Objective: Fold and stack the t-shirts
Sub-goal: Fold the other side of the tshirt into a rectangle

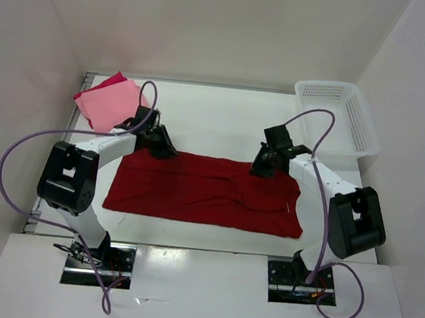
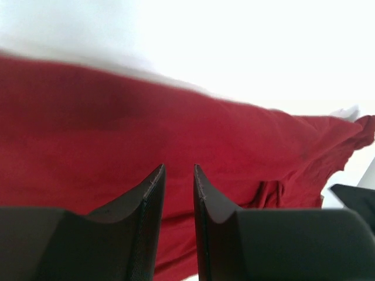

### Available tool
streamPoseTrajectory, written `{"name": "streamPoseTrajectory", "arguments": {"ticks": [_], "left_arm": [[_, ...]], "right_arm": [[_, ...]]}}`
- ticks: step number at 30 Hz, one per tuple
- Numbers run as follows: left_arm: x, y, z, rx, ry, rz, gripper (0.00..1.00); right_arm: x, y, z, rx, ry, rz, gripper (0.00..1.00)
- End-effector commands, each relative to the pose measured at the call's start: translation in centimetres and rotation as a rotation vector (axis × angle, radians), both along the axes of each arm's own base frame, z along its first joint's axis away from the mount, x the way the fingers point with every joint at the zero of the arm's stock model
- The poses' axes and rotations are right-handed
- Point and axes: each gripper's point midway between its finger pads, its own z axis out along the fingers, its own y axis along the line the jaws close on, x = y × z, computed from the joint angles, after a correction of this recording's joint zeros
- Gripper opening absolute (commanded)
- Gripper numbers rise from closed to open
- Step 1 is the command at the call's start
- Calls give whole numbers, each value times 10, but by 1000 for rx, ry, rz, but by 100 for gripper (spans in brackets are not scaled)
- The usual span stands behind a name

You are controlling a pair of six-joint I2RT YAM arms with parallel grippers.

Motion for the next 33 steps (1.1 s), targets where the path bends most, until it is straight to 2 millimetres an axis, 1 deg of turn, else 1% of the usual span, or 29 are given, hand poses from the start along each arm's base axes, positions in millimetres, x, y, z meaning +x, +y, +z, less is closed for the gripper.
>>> {"name": "streamPoseTrajectory", "arguments": {"ticks": [1,2,3,4,6,8,10,11,12,13,14,15,16,17,18,19,20,21,22,23,24,25,26,27,28,30,31,32,33], "left_arm": [[18,-5,-4,5,-17,-1,33],[17,-5,-8,8,-6,-1,33],[12,-6,-19,6,21,-6,33],[12,0,-25,-2,35,5,33],[5,5,-41,-46,84,17,33],[6,18,-47,-48,105,60,33],[7,32,-49,-57,115,93,33],[2,38,-54,-54,140,108,33],[-1,44,-54,-54,149,125,33],[0,56,-53,-56,148,157,33],[-5,59,-51,-65,147,165,33],[-5,63,-47,-66,143,174,33],[-2,61,-34,-80,109,166,33],[-1,59,-27,-90,92,159,33],[3,54,-15,-93,57,143,34],[5,42,0,-89,23,119,34],[9,35,10,-84,-1,103,36],[18,26,24,-82,-42,84,36],[22,17,31,-75,-66,67,37],[21,-3,31,-76,-66,19,37],[23,-11,21,-63,-45,5,37],[25,-30,24,-76,-52,-41,37],[25,-38,19,-74,-41,-58,37],[23,-45,3,-71,2,-76,37],[24,-45,-5,-68,14,-76,37],[24,-47,-22,-69,41,-81,37],[19,-45,-30,-64,63,-80,37],[24,-41,-29,-67,51,-68,37],[21,-33,-41,-61,76,-52,37]], "right_arm": [[-7,8,-30,-7,44,8,10],[-17,12,-37,-5,63,14,10],[-23,14,-42,-6,80,15,9],[-35,13,-53,-12,109,12,9],[-48,20,-54,28,128,7,9],[-66,15,-66,40,171,-20,9],[-78,12,-67,49,184,-25,9],[-82,10,-67,51,193,-36,10],[-81,10,-57,64,169,-34,12],[-73,10,-47,59,133,-44,21],[-60,8,-25,68,77,-57,26],[-48,5,-13,71,31,-69,30],[-39,-1,-3,68,1,-87,34],[-18,-16,12,58,-53,-126,35],[-8,-25,15,51,-65,-146,35],[2,-37,16,30,-76,-171,35],[17,-48,24,6,-110,-187,35],[28,-69,20,-21,-104,-237,33],[38,-82,21,-53,-127,-268,32],[44,-92,21,-75,-140,-279,32],[54,-105,17,-85,-141,-307,32],[59,-113,15,-102,-139,-320,32],[62,-119,12,-121,-133,-329,33],[62,-122,6,-142,-122,-327,33],[62,-122,-1,-147,-101,-325,33],[64,-122,0,-150,-112,-318,36],[61,-122,-7,-155,-93,-316,36],[60,-124,-11,-165,-84,-320,38],[62,-124,-10,-163,-93,-321,40]]}}
